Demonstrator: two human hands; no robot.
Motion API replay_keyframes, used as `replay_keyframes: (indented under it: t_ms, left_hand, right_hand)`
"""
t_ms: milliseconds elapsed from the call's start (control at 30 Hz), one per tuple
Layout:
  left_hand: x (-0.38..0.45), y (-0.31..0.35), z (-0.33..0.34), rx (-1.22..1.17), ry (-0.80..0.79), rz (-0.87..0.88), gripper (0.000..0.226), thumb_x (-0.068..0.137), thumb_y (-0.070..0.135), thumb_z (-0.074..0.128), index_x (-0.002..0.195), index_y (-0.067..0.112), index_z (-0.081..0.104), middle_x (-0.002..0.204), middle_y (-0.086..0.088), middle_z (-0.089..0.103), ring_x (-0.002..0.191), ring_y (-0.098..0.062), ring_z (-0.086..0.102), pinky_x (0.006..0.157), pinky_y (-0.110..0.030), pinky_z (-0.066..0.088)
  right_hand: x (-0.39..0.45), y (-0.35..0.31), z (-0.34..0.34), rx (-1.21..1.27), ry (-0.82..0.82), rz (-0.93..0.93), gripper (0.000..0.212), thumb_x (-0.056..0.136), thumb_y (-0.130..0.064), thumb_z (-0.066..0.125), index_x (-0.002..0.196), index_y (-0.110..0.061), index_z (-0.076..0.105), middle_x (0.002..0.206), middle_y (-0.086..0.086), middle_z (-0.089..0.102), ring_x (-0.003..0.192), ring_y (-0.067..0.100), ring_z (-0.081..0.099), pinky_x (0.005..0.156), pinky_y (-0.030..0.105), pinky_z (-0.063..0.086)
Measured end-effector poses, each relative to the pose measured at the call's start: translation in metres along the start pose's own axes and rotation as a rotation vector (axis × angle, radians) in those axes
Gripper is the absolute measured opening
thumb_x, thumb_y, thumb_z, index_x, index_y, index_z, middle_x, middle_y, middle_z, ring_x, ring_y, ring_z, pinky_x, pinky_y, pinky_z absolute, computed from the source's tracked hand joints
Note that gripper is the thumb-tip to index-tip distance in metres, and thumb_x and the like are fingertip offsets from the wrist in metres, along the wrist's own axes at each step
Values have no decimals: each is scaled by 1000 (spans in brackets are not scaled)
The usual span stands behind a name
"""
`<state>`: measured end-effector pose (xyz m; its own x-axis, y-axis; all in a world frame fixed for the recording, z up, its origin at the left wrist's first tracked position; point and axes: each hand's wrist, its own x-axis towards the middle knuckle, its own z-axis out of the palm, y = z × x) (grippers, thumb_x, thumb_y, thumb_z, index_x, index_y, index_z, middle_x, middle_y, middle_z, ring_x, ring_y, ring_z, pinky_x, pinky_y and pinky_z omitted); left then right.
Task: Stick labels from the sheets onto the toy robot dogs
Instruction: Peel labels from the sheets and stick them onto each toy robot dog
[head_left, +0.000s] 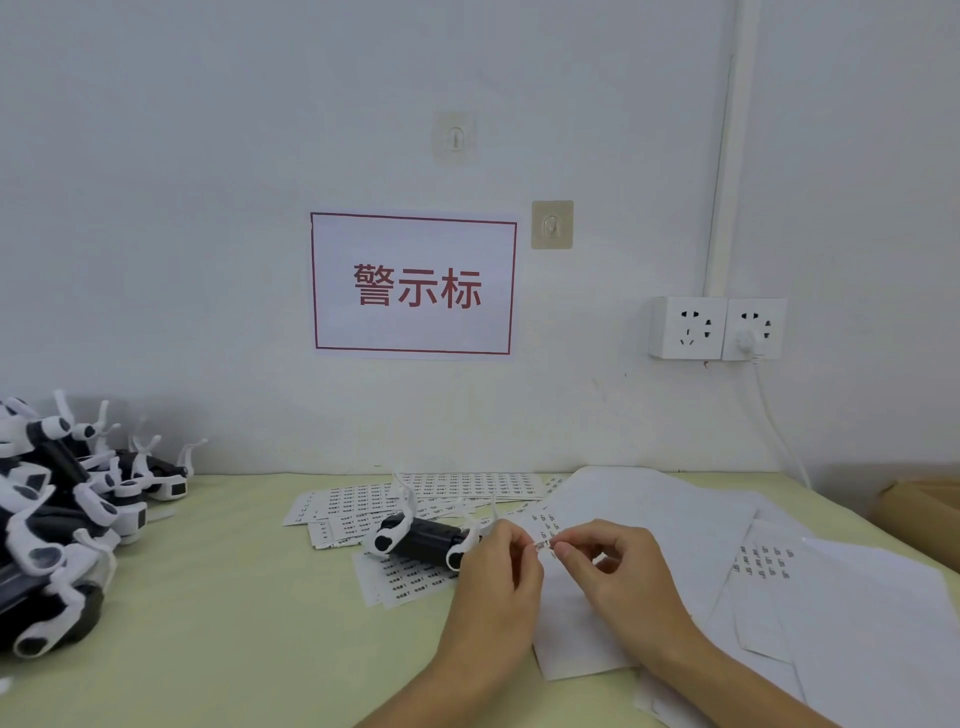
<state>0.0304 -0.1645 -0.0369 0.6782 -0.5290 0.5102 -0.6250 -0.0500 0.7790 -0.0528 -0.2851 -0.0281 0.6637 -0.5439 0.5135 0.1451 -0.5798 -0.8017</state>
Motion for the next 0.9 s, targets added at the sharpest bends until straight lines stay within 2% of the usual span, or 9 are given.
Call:
replay_keyframes:
  t_ms: [267,367,500,567,633,700,767,833,900]
  left_hand:
    - [-1,-1,0,83,-30,57,21,99,17,53,79,23,53,69,8,53,67,-4,48,63,-17,38]
    - [-2,1,0,105,22,131,12,100,18,51,95,22,61,84,12,59,80,-3,53,69,-13,40]
    - [4,15,-9,124,123,256,22,99,12,52,115,23,61,98,23,55,92,0,54,72,-8,40]
    - [20,20,-26,188,144,316,25,97,9,52,117,23,60,103,19,55,95,2,52,75,-7,38]
    - [41,16,-52,316,155,318,30,97,11,51,124,22,58,115,12,54,102,7,45,86,-5,33]
    - [58,3,-80,432,190,201,33,98,16,51,130,22,55,129,7,52,116,2,37,99,-13,30]
    - [67,-13,-102,466,161,-47,37,99,28,54,135,24,52,139,1,49,128,-13,36,104,-29,34]
    - [66,-27,-114,358,9,-271,43,96,44,59,135,30,51,136,0,53,124,-18,49,95,-30,40]
    - [63,-37,-118,242,-116,-373,51,89,55,65,133,36,49,118,3,61,104,-12,61,79,-24,45]
  right_hand:
    - [1,2,1,-3,-25,1,22,83,-7,74,68,-24,73,69,-1,70,62,9,58,57,20,45]
    - [2,4,2,-19,32,13,23,83,-9,73,66,-25,72,64,1,66,58,8,55,55,18,43]
    - [3,6,1,-15,63,41,20,85,-14,74,67,-24,71,60,-2,62,57,5,52,55,16,41]
    - [3,6,1,-21,60,51,19,86,-15,73,69,-24,71,62,-1,62,58,5,53,55,15,41]
    - [3,7,1,-29,59,58,19,86,-15,72,70,-24,71,65,2,64,60,6,54,56,15,41]
    - [3,7,1,-37,58,63,19,86,-15,72,70,-24,71,67,3,64,61,5,54,57,15,41]
    - [3,7,2,-40,53,69,19,87,-15,72,70,-24,71,68,3,64,62,6,54,57,15,41]
    - [3,8,2,-38,47,67,18,86,-15,72,70,-23,71,68,3,64,63,9,55,57,14,41]
    - [3,8,2,-40,44,64,18,86,-15,72,70,-23,71,69,3,65,66,13,57,57,14,41]
